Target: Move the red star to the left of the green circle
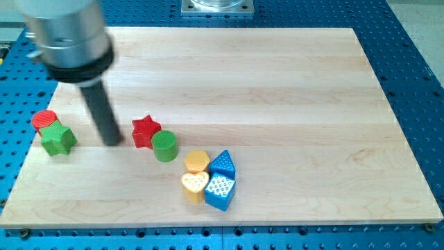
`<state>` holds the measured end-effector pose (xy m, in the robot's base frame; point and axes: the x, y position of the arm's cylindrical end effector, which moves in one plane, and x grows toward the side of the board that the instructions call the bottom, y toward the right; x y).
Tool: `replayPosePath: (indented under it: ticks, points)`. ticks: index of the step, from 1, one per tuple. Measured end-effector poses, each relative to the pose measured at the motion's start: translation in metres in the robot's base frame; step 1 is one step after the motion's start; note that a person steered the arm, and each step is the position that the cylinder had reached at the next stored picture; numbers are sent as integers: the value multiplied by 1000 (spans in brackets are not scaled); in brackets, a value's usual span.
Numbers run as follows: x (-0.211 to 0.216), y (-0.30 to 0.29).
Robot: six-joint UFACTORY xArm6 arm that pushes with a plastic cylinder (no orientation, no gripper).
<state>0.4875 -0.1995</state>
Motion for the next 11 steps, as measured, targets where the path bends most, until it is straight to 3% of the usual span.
replayPosePath:
  ticks: [1, 3, 4, 5, 7, 9, 10, 11]
  points:
    - [32, 23]
    - [28, 129]
    - [21, 126]
    - [55, 81]
    - [19, 34]
    - [-33, 50]
    - [-4, 108]
    - [-10, 120]
